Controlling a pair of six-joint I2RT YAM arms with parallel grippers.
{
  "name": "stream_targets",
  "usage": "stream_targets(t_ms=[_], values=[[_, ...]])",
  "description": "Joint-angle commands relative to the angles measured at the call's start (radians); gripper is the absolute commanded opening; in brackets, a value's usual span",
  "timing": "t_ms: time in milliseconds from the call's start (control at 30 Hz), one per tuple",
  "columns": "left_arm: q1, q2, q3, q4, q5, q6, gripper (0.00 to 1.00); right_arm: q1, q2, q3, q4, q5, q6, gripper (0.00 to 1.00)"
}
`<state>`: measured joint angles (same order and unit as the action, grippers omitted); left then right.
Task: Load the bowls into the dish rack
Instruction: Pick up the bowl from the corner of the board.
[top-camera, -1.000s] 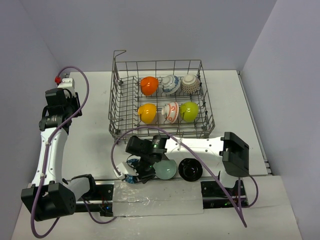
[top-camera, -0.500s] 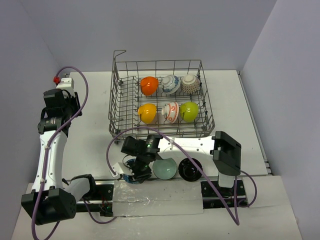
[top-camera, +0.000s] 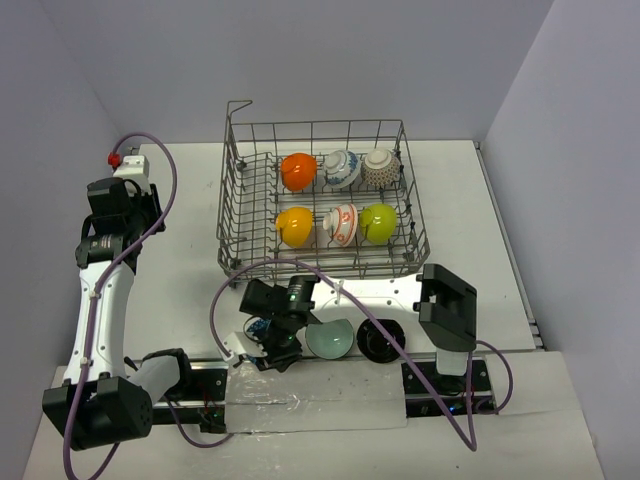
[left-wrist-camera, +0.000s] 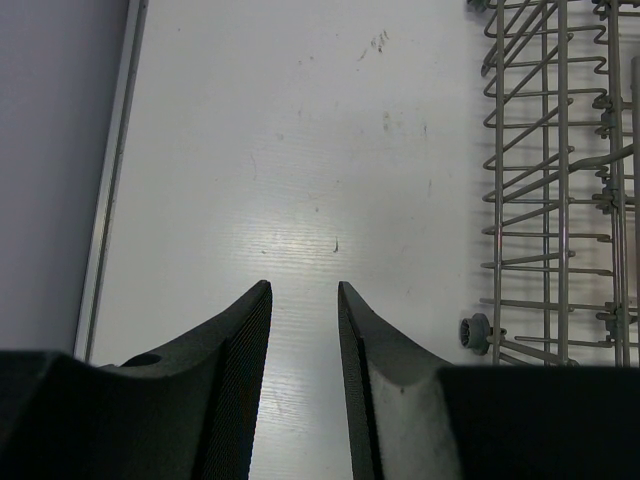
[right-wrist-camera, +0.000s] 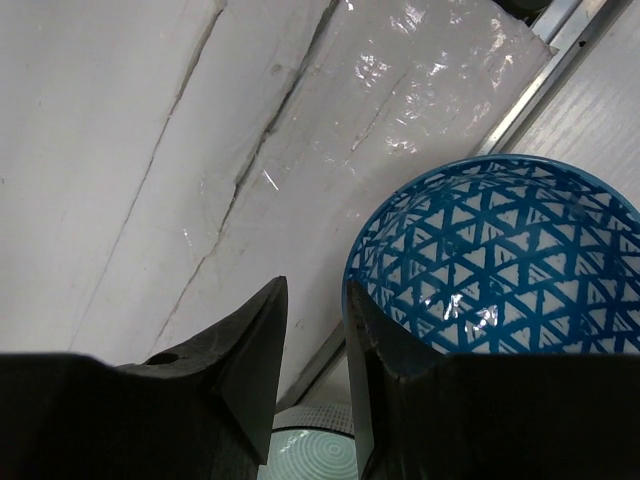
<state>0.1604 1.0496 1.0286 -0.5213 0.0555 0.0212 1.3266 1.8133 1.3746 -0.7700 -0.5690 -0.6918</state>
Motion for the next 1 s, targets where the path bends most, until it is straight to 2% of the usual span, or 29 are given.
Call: stream_targets(t_ms=[0,967], values=[[0.005,-0.023,-0.002,0.026,0.017,-0.012,0.39,0.01,0.017,0.011,0.011,-0.014,0.006,0.37],[0.005,-0.042,-0.004,0.012,0.076,-0.012,0.4,0.006,0.046,0.0,0.066,0.063,0.018,0.37]])
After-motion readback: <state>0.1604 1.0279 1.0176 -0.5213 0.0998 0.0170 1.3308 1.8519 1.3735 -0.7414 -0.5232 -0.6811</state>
